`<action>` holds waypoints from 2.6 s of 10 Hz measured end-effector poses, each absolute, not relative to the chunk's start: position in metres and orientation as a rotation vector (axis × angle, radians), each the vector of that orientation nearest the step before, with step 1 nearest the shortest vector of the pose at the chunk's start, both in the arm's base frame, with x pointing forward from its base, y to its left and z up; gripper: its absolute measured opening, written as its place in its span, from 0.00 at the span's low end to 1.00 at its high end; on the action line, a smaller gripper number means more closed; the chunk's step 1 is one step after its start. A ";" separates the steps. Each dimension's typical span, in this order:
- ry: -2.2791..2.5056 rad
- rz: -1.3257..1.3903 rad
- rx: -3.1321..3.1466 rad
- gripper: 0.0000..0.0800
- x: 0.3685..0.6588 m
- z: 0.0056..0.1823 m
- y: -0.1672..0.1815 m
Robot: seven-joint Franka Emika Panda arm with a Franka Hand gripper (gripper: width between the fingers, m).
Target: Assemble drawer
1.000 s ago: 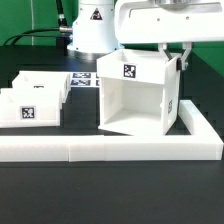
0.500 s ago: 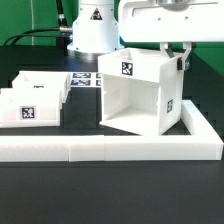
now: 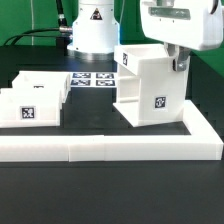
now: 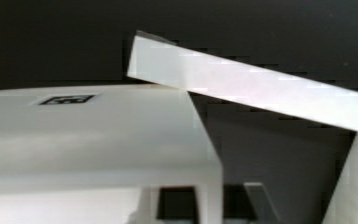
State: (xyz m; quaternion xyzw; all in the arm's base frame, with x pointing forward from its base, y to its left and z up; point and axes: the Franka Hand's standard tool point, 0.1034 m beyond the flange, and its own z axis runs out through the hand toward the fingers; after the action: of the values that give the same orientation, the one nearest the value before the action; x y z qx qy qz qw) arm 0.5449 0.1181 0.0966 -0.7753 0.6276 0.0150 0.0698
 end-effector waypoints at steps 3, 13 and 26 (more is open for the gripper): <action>2.141 0.105 -2.072 0.05 0.545 0.097 0.123; 2.133 0.070 -1.987 0.05 0.632 0.100 0.121; 2.071 0.113 -2.063 0.77 0.658 0.101 0.127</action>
Offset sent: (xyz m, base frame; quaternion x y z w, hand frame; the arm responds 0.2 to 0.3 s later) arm 0.0000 0.0000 0.0000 0.0000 0.0000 0.1938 0.9810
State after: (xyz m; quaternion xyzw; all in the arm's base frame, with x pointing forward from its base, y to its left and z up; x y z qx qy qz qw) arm 0.6581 0.1273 0.1011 -0.7011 0.7038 0.0384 0.1079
